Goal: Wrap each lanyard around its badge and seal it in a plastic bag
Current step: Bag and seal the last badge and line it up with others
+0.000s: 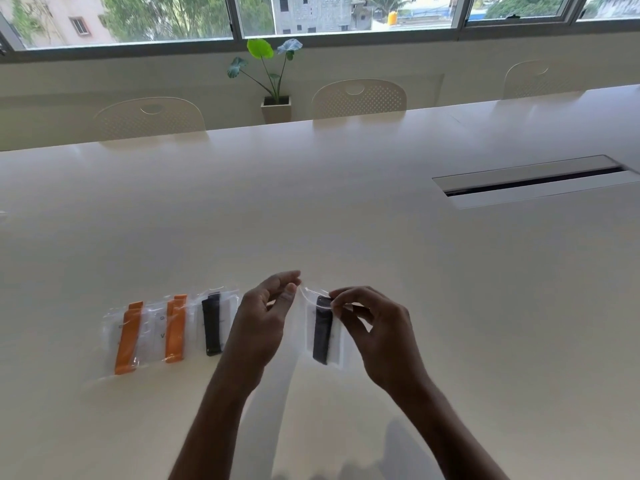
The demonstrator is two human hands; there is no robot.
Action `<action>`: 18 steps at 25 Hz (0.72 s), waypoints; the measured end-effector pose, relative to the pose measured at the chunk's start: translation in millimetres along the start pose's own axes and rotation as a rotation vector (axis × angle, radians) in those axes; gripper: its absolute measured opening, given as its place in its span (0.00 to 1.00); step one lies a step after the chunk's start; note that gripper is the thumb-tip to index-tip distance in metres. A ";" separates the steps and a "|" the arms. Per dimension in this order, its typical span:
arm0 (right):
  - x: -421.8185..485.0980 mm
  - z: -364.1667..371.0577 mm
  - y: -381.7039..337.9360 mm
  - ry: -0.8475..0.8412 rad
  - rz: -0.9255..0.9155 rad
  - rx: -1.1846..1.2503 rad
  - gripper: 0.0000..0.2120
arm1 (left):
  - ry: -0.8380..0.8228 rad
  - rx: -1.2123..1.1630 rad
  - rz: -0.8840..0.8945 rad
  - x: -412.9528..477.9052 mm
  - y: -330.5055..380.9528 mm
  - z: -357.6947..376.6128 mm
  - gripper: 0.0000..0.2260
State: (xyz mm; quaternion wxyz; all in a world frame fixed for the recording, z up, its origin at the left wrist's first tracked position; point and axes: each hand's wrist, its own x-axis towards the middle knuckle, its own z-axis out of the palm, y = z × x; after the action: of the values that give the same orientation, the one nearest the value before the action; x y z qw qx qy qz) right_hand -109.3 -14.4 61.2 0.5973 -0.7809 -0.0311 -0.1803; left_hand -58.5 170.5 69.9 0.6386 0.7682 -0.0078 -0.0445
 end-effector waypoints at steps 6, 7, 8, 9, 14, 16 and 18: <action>10.4 -19.8 -4.5 -0.052 -0.021 -0.043 0.08 | -0.072 -0.084 0.088 1.0 -6.1 -8.2 0.05; 11.2 -22.8 -4.0 -0.027 -0.028 -0.072 0.08 | -0.058 -0.111 0.106 0.9 -6.1 -7.8 0.05; 11.9 -26.1 -2.9 0.001 -0.022 -0.074 0.08 | -0.042 -0.135 0.118 0.8 -6.1 -7.6 0.04; 13.0 -29.3 -1.7 0.028 -0.006 -0.059 0.08 | -0.027 -0.151 0.130 0.7 -5.8 -7.1 0.04; 15.0 -32.1 -0.6 0.004 0.029 -0.052 0.12 | -0.008 -0.149 0.173 0.1 -3.6 -5.9 0.08; 13.8 -29.3 0.3 -0.044 0.026 -0.083 0.10 | -0.006 -0.151 0.176 -1.2 -1.3 -5.8 0.06; 11.4 -28.6 2.4 -0.075 0.040 -0.090 0.09 | 0.006 -0.144 0.178 -2.1 0.1 -6.5 0.04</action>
State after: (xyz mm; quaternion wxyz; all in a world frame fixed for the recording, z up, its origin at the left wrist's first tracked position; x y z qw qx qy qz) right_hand -104.9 -44.0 69.0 0.5637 -0.8135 -0.0297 -0.1403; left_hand -60.1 177.0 71.3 0.6936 0.7167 -0.0709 0.0145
